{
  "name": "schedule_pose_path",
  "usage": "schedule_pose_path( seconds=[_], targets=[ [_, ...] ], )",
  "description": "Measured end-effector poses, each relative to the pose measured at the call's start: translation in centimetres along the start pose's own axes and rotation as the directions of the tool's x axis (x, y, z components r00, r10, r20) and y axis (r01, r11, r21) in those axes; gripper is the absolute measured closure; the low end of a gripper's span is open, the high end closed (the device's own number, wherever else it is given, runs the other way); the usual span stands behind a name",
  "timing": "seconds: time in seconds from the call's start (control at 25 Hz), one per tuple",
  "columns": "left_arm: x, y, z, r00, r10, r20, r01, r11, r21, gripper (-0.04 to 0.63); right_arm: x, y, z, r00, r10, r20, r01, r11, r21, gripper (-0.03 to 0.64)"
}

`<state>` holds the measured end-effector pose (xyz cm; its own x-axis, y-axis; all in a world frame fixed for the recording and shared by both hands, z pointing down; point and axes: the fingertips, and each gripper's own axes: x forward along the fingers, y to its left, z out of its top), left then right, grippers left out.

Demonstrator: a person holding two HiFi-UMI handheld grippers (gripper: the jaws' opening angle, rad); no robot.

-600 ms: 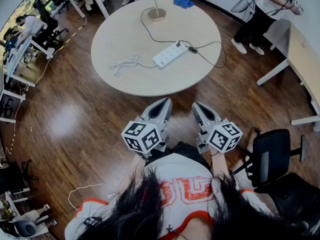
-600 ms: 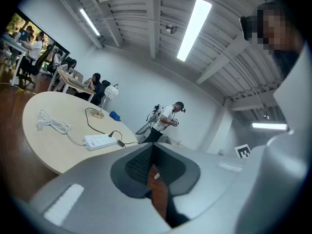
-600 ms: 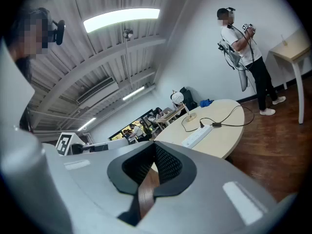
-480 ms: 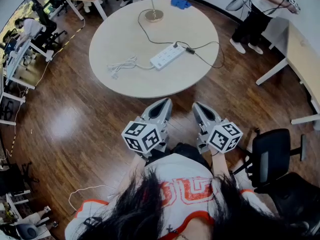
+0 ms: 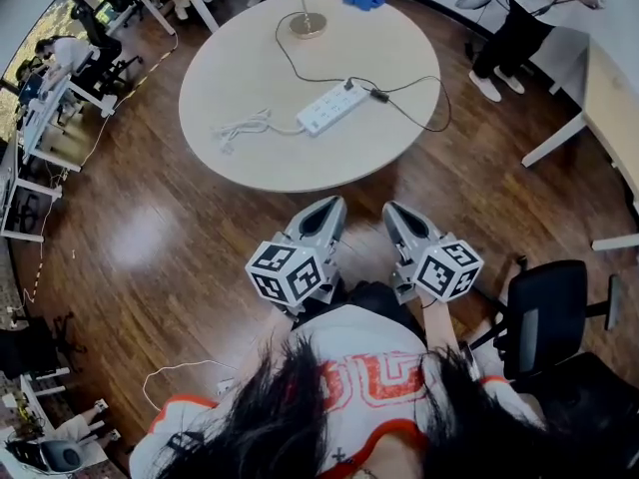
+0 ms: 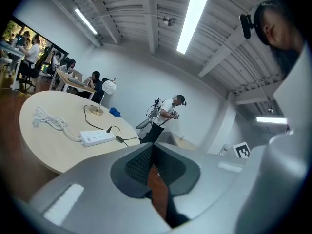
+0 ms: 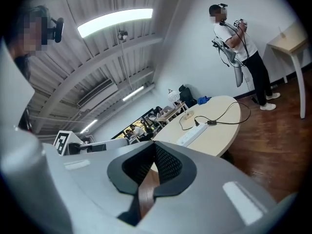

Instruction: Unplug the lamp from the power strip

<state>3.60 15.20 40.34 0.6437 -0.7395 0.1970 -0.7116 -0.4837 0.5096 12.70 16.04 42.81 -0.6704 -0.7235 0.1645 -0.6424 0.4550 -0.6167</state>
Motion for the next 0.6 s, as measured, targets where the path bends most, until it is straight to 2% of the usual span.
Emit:
schedule_pose_path(
  seconds=[0.32,0.6],
  targets=[
    [0.8,1.3,0.5,0.999,0.032,-0.014,-0.032,0.999,0.009,0.595,1.6,-0.9,0.2,1.0,0.0,-0.018,0.0,1.0,0.007,0.617],
    [3.3,4.1,2.0,1.0,-0.001,-0.031,0.001,1.0,-0.003,0.595,5.3,-2.2,0.9,0.999,-0.025,-0.032,0.025,1.0,0.006,0.617]
  ],
)
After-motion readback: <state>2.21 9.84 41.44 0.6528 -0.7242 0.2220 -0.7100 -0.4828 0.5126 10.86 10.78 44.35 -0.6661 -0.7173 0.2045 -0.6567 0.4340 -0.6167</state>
